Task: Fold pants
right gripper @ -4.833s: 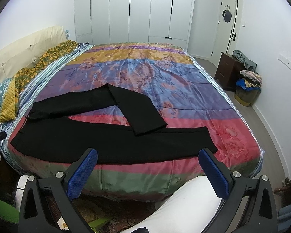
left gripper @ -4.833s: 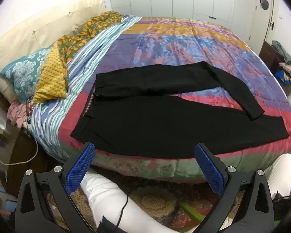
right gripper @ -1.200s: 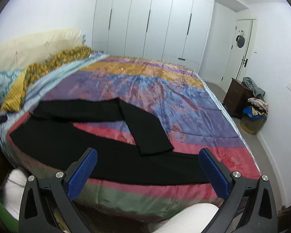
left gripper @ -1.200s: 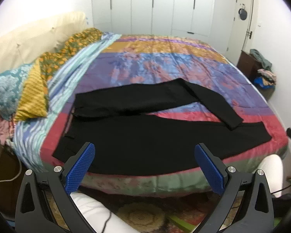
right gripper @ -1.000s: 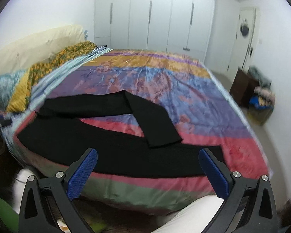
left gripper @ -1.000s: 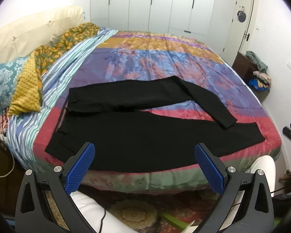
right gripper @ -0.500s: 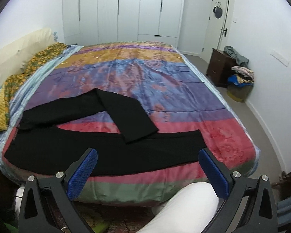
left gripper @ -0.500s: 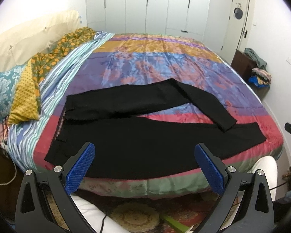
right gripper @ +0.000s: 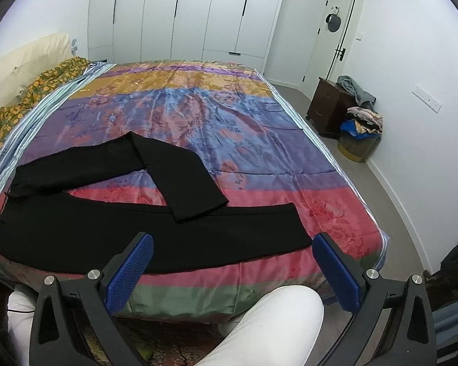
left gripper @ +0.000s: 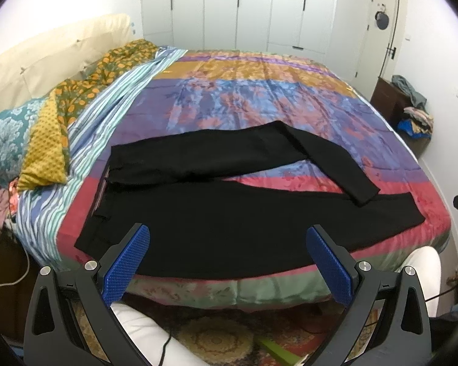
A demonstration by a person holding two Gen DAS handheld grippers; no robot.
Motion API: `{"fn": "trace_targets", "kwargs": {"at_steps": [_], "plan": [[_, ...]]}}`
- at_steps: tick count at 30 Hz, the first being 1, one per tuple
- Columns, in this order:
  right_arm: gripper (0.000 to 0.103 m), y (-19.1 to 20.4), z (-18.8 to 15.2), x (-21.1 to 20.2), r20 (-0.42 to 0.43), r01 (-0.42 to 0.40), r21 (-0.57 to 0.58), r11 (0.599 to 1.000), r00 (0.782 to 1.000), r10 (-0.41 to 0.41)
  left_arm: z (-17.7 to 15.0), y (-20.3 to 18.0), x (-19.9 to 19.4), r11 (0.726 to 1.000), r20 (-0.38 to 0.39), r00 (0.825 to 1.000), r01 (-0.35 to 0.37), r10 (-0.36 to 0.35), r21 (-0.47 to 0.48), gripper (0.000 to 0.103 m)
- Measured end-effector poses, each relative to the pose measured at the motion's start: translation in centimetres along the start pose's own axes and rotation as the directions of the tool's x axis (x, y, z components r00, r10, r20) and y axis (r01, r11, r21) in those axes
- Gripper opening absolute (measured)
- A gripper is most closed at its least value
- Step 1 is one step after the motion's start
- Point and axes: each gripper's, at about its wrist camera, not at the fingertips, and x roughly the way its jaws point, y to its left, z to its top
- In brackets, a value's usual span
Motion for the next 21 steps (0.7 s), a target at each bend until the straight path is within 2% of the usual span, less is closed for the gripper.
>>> {"fn": "trace_targets", "kwargs": {"at_steps": [8,11,14,19,21], "plan": [[0.103,0.2,-0.4,0.3,-0.011,-0.003,-0.011,1.000,1.000,0.003,-0.3,0.1,0.1,1.000,-0.006,1.000,-0.005,0.005,-0.005,0.102],[0.103,0.3,-0.6,-0.1,0.017,-0.084,0.003,0.996,0.996,0.084,-0.3,0.0,0.1,1.000,-0.003,1.000,-0.004,0.004,0.003,0.102],[0.103,1.1,-0.9,-0.8,0.060,-0.178,-0.009,0.984,0.982,0.178,-0.2,-0.4,0.0,1.000,0.013,1.000,0.000,0.000,0.017,0.102],[0.103,4.4,-1.5,-0.6,0.061,-0.316,-0.073,0.946,0.945,0.321,-0.2,-1.4,0.4,0.999,0.016,1.000,0.015,-0.015,0.042,0.102],[0.103,5.5,-1.9,-0.4,0.060,-0.349,-0.087,0.933,0.933,0.355,-0.2,-1.8,0.3,0.998,0.019,1.000,0.011,-0.013,0.056,0.102]]}}
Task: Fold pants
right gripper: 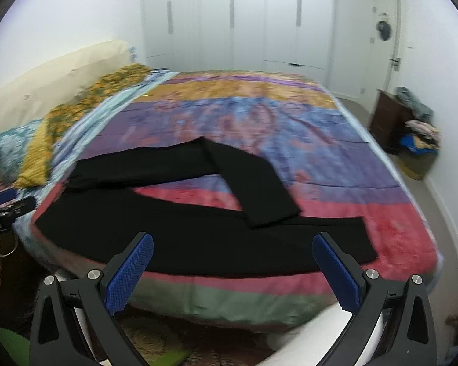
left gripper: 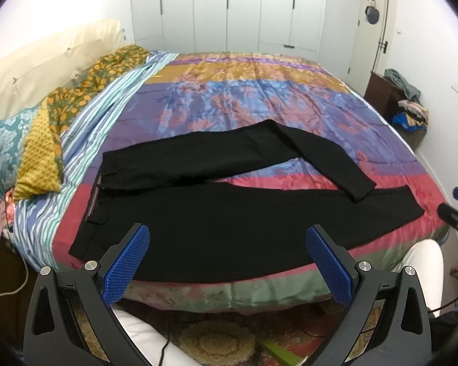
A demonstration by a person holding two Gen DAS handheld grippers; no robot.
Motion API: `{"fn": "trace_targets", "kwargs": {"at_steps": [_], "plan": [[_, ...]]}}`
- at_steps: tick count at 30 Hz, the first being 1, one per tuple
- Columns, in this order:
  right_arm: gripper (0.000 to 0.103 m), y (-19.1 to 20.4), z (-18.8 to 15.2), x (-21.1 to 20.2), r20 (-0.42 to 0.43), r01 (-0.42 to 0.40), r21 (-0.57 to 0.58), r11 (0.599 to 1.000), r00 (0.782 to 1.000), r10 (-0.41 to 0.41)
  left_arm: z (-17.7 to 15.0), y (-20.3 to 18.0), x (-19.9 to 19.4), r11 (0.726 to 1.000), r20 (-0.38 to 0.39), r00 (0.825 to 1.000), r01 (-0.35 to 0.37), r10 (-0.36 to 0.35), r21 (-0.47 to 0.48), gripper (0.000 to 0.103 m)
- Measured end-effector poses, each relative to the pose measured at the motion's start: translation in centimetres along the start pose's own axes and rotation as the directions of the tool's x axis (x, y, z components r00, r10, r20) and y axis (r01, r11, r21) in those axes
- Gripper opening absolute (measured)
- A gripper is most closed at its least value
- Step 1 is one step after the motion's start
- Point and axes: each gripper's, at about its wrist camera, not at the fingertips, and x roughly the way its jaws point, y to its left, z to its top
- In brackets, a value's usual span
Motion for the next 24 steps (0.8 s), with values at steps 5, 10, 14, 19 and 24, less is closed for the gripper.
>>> {"fn": "trace_targets", "kwargs": {"at_steps": [5,10,14,19,24], "plan": [[0.103,2.4,-0.7,1.0,-0.014,-0.086,-0.044,0.995,0.996,0.086,-0.1,-0.4,-0.6,1.000,0.032,0.999,0.004,-0.005,0.019,0.102],[0.103,3.4,-0.4,0.4,0.037,-0.107,-0.077,0.991,0.993,0.111,-0.3,-0.7,-0.5,0.999,0.032,0.999,0.015,-0.016,0.029,0.102],[0.103,3.3,-0.3,0.2,0.057,-0.106,-0.081,0.991,0.992,0.111,-0.3,-0.8,-0.3,0.999,0.029,0.999,0.019,-0.019,0.027,0.102],[0.103,1.9,-0.9,3.1,0.078,-0.064,-0.150,0.987,0.994,0.076,-0.5,-0.5,-0.3,1.000,0.030,0.999,0.015,-0.015,0.015,0.102],[0.086,-2.9,-1.8,13.2,-0.076,-0.007,-0.221,0.975,0.997,-0.010,-0.9,0.0,0.6,1.000,-0.007,1.000,0.011,-0.011,-0.001,0.102]]}}
